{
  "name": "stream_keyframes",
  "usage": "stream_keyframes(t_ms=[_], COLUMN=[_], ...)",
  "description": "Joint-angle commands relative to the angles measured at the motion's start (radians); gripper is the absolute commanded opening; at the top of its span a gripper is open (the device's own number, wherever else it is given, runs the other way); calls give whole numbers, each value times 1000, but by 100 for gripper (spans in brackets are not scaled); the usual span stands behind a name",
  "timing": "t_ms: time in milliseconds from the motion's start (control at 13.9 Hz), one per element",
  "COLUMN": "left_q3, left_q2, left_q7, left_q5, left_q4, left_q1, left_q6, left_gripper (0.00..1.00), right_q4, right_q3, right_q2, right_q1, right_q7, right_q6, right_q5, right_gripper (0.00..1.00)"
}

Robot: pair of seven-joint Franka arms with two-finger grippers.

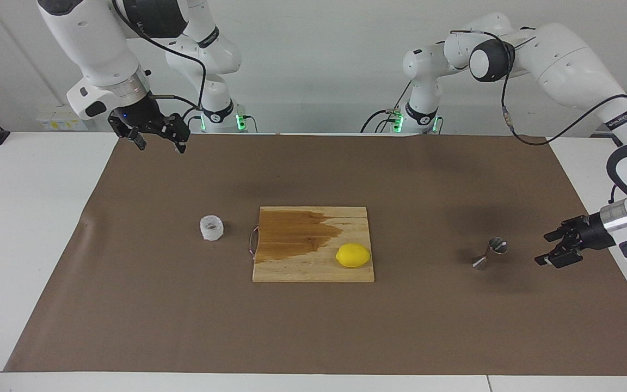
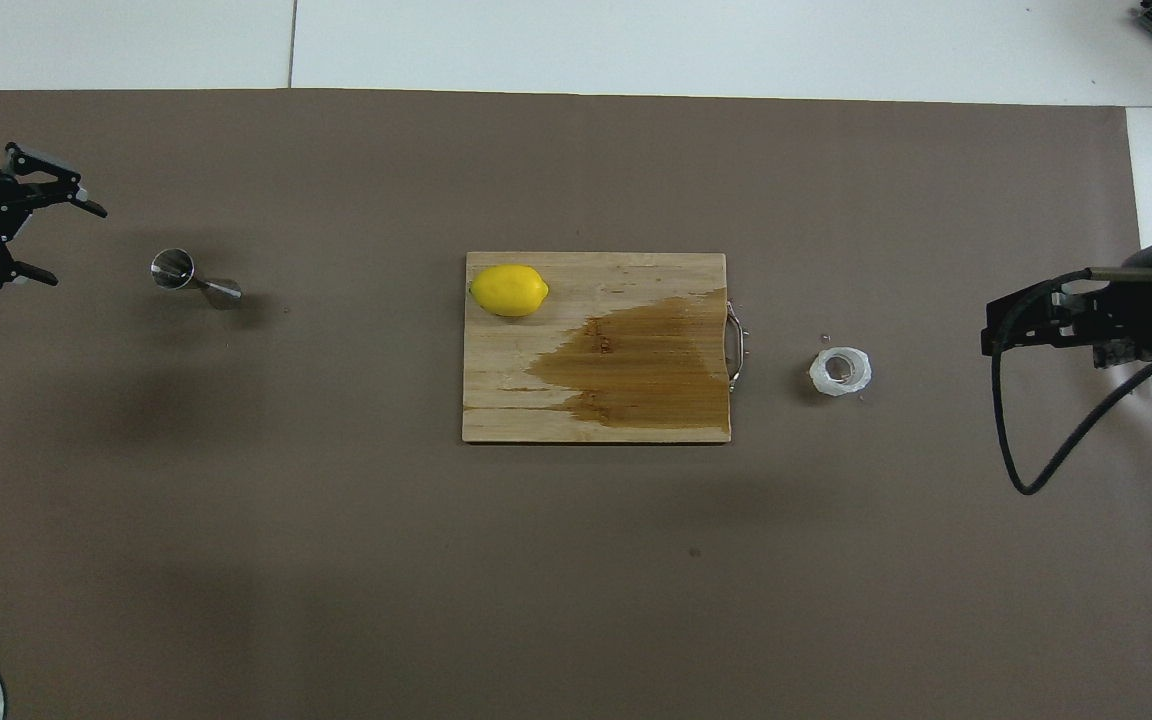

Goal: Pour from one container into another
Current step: 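Move the left gripper toward the small metal cup, opening it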

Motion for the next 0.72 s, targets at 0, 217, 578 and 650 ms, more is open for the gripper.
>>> stream_keyframes(t_ms=[0,217,578,650], left_q3=[-9,-3,-17,-17], left_q2=[54,68,92,94], left_q7=[-160,-250,-337,-365], left_q5=[-63,-154,-237,-260], left_q4=[28,10,-24,-30], left_q1=[41,69,109,109], left_q6=[0,59,44,49], left_gripper=[100,100,100,100], right_q4=[-6,-6,-6,-6], right_q3=[3,3,3,3], right_q2=[-14,-14,-14,-14], right_q1=[-8,-8,-7,-7], right_q7=[-1,-1,-1,-1], right_q6=[-13,-13,-13,-11], right_q5=[22,22,22,22], right_gripper=[100,100,100,100])
